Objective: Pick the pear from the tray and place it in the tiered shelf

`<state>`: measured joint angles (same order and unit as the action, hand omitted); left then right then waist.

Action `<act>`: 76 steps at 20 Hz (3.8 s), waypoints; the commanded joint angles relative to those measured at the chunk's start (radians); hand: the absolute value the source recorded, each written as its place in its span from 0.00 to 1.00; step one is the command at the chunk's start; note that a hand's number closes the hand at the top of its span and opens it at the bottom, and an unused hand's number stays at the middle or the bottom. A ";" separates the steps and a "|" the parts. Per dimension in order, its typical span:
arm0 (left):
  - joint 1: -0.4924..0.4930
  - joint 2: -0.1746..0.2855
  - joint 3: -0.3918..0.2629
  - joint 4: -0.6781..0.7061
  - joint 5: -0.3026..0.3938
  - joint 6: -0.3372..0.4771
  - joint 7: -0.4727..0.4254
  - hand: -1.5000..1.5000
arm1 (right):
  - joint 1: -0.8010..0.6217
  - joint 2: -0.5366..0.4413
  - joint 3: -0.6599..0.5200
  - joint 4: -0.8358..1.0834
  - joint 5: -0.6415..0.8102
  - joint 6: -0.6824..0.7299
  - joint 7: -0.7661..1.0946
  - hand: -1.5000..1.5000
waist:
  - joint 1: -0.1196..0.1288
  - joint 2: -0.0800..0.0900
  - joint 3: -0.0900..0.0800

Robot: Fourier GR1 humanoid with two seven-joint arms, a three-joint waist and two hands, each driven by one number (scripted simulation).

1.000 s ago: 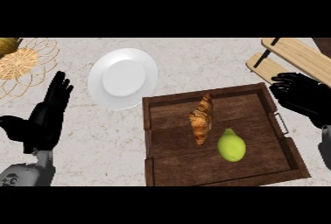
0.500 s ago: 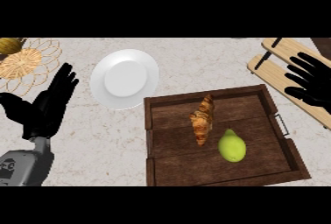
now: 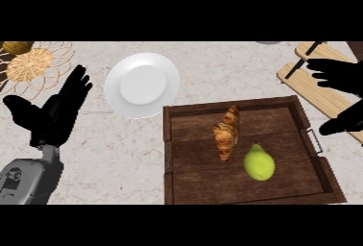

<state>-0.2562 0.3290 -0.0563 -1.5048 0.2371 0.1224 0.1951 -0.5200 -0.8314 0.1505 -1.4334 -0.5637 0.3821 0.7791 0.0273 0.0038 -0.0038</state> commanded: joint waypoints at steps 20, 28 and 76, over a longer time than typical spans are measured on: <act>-0.037 0.003 0.072 0.099 -0.014 -0.046 -0.033 0.50 | -0.213 0.128 0.411 -0.040 0.172 0.131 0.362 0.00 | -0.035 -0.004 0.002; 0.061 -0.017 0.050 -0.028 -0.022 -0.051 -0.007 0.50 | -0.221 0.201 0.466 -0.035 0.197 0.073 0.425 0.00 | -0.020 -0.006 0.003; 0.068 -0.071 0.128 0.009 -0.084 -0.076 0.009 0.50 | 0.211 0.250 0.800 -0.586 1.074 -0.087 -0.144 1.00 | -0.082 -0.029 0.005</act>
<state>-0.2140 0.2618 0.0651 -1.5100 0.1548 0.0458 0.2235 -0.3774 -0.5471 0.8237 -1.8230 0.3535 0.3671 0.7008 -0.0341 -0.0261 -0.0036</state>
